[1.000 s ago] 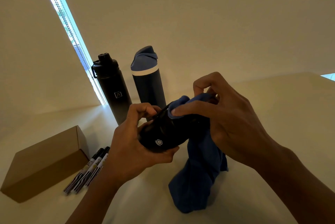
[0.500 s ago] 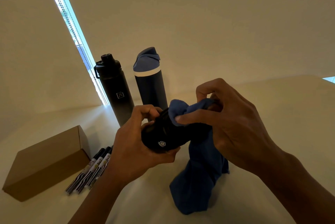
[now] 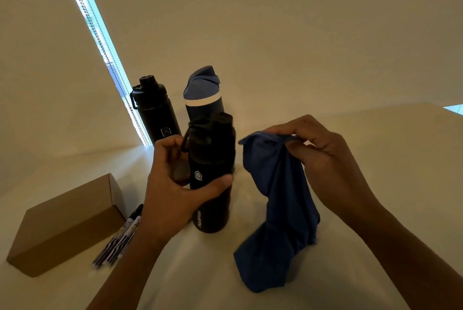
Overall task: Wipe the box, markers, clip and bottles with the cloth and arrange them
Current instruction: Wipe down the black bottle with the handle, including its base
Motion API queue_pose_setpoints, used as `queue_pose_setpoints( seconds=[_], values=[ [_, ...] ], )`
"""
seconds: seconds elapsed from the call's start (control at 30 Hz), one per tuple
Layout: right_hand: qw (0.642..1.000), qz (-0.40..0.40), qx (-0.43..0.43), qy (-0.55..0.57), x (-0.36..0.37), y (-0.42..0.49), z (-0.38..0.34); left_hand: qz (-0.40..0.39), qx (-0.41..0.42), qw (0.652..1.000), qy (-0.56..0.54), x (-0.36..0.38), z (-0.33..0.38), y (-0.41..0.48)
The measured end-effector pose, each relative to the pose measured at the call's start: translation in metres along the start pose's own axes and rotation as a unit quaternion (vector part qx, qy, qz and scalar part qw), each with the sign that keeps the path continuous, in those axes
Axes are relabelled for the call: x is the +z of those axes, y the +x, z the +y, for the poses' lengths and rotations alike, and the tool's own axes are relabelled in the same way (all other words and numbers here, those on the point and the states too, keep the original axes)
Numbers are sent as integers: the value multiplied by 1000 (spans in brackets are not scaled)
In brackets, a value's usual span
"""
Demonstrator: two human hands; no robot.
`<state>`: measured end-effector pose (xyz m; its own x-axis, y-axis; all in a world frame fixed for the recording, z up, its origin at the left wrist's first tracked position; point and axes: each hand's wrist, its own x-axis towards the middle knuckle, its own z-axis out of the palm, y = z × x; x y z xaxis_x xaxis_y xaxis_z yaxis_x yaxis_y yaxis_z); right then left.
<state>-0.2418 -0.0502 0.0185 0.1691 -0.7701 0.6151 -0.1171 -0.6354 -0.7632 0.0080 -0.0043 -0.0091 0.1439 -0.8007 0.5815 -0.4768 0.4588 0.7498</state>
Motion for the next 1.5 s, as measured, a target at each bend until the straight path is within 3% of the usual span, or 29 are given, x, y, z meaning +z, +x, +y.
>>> queue_pose_setpoints(
  seconds=[0.13, 0.27, 0.37, 0.47, 0.57, 0.67, 0.73, 0.83, 0.93, 1.0, 1.07, 1.17, 1.3, 1.5],
  values=[
    [975, -10, 181, 129, -2, 0, 4, 3, -76, 997, -33, -3, 1, 4],
    [964, -40, 261, 41, 5, -1, 23, -43, -128, 991, 10, -13, -6, 8],
    [961, -75, 243, -111, -1, -1, 32, -82, -157, 982, 64, -15, -8, 6],
    [934, -114, 226, -251, -6, -3, 40, -130, -169, 972, 102, -14, -1, 5],
    [934, -107, 166, -299, -7, -4, 43, -116, -148, 975, 119, -16, -3, 5],
    [954, -77, 31, -287, -6, -5, 38, -49, -123, 988, 82, -15, -4, 5],
    [959, -63, -9, -276, -5, -4, 33, 1, -122, 993, 8, -13, -1, 4],
    [969, -66, 84, -223, -4, -4, 28, 84, -153, 977, -125, -13, 6, 7],
    [971, -78, 224, -34, -4, -2, 19, 115, -207, 943, -233, -19, 6, 13],
    [965, -72, 236, 84, 0, -3, 10, 129, -240, 917, -292, -23, 6, 16],
    [967, -73, 207, 133, 7, -7, 0, 131, -253, 900, -330, -25, 3, 17],
    [984, -69, 149, 74, 21, -14, -7, 120, -271, 884, -362, -24, 1, 14],
    [995, -2, 84, 61, 32, -23, -13, 108, -297, 866, -387, -21, -1, 12],
    [998, -39, 44, 36, 64, -38, -15, 115, -291, 882, -351, -14, 0, 13]
  ],
)
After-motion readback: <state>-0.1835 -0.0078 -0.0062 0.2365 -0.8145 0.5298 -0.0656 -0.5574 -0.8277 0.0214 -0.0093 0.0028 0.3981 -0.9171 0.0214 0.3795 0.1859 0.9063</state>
